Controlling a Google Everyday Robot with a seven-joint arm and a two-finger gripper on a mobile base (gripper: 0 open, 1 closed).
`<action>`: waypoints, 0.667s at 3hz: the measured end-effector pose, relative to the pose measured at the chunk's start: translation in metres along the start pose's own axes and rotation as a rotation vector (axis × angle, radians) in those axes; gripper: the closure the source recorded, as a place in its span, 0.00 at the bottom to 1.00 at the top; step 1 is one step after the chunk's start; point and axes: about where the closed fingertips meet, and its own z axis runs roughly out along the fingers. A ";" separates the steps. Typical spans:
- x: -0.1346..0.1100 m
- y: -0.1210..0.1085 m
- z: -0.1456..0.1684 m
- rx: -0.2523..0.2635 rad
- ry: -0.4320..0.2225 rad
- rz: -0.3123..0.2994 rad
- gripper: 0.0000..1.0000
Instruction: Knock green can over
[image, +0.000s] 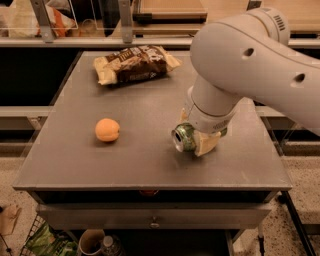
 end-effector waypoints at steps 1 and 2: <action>-0.001 0.000 0.000 0.000 0.000 -0.001 0.82; -0.001 0.000 -0.001 0.001 0.001 -0.003 0.59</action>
Offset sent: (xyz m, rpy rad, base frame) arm -0.0004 0.0004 0.0002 -0.0007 -0.0004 0.0011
